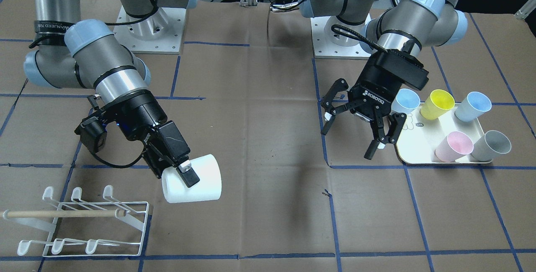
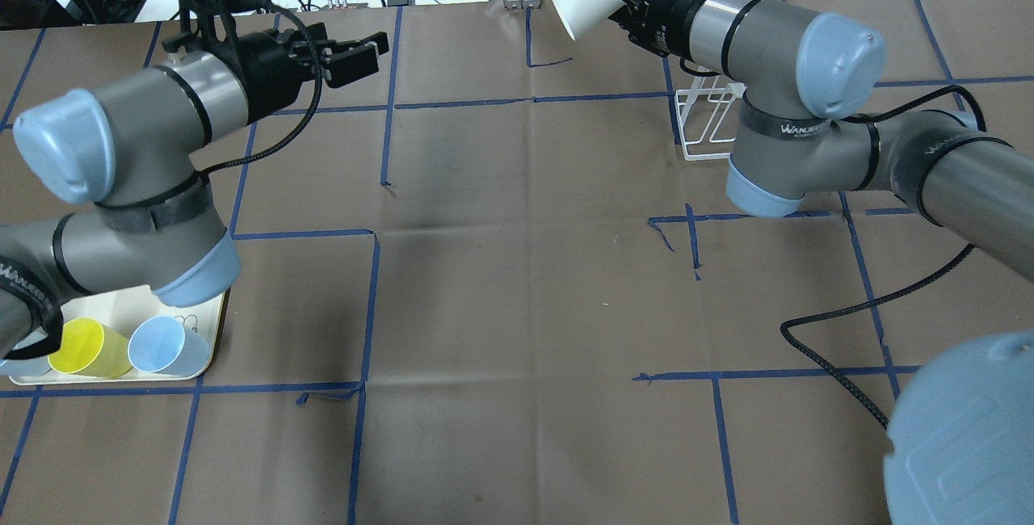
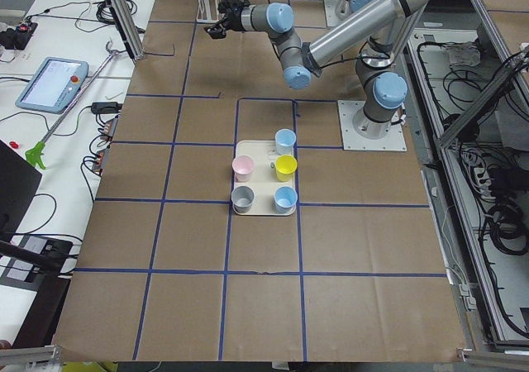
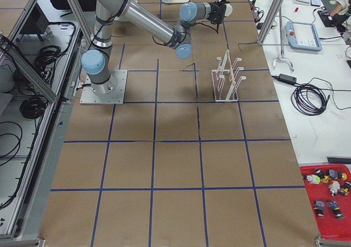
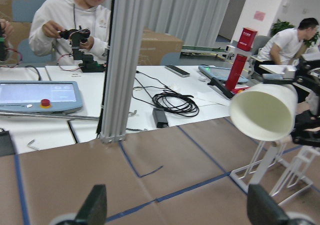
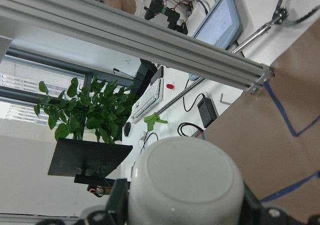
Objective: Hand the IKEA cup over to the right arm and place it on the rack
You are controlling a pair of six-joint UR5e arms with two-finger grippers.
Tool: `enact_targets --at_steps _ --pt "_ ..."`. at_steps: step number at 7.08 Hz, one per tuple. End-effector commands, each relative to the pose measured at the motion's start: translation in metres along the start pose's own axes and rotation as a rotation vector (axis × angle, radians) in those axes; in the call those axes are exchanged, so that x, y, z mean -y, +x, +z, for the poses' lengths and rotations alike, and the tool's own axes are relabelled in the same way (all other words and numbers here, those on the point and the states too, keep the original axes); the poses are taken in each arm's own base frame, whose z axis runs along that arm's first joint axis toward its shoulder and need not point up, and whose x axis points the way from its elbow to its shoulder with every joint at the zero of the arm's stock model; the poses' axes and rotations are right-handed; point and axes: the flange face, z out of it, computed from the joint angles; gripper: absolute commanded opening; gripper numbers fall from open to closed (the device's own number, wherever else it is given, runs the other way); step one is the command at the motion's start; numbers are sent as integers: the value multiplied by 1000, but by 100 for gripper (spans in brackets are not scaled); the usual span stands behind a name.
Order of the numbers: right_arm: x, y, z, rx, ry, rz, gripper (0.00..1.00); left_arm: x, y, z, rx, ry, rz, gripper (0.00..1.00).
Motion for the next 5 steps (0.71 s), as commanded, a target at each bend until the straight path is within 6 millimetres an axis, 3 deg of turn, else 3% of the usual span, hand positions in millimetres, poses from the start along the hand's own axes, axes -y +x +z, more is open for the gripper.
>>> enact_targets --at_steps 1,3,5 --pt "33 19 -9 -140 111 -359 26 37 0 23 262 -271 -33 100" --pt "72 29 -16 -277 91 -628 25 51 14 11 388 -574 -161 100" --pt "114 50 -24 -385 115 -782 23 59 27 -27 402 -884 -221 100"
